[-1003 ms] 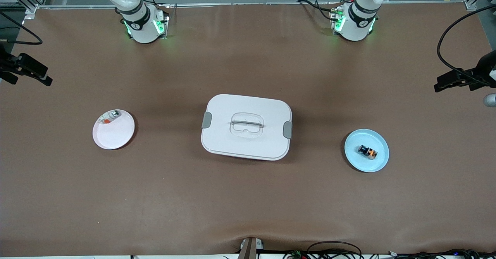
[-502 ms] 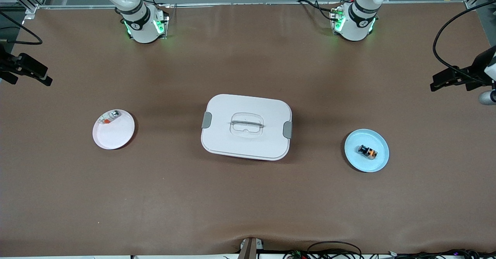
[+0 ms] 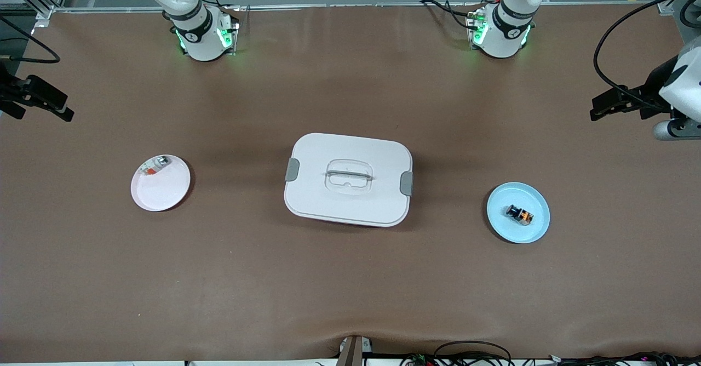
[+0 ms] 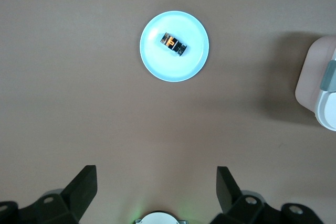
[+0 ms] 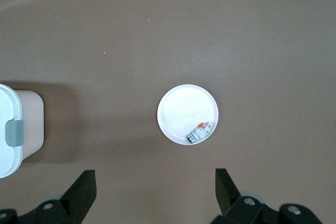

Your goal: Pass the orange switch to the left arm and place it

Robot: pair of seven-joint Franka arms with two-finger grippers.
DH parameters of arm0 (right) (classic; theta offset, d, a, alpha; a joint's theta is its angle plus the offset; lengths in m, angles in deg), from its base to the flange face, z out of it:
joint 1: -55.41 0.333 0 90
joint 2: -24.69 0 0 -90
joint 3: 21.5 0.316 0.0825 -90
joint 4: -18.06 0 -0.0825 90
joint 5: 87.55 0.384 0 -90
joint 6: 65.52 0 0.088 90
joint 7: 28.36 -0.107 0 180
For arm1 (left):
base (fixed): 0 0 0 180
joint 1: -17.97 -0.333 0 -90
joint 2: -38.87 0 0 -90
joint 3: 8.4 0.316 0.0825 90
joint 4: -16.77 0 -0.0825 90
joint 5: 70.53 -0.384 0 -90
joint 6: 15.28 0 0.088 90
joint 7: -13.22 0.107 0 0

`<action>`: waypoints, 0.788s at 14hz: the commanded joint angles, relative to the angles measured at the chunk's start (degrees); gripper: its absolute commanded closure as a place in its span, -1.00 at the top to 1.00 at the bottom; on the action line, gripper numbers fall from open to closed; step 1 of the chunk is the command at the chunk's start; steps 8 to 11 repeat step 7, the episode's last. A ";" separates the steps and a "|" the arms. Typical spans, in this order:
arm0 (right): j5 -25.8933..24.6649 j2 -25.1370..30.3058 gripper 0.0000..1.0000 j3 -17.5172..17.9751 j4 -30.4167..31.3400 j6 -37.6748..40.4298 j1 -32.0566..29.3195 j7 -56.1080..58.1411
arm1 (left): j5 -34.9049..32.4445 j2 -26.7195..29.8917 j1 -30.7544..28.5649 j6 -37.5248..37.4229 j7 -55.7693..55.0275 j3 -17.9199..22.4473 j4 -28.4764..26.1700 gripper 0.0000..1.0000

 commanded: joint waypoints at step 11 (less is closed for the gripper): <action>-0.83 -0.51 1.00 0.75 -1.31 0.88 -0.87 0.50 | -0.66 0.67 -0.82 0.27 0.69 0.14 -0.47 1.00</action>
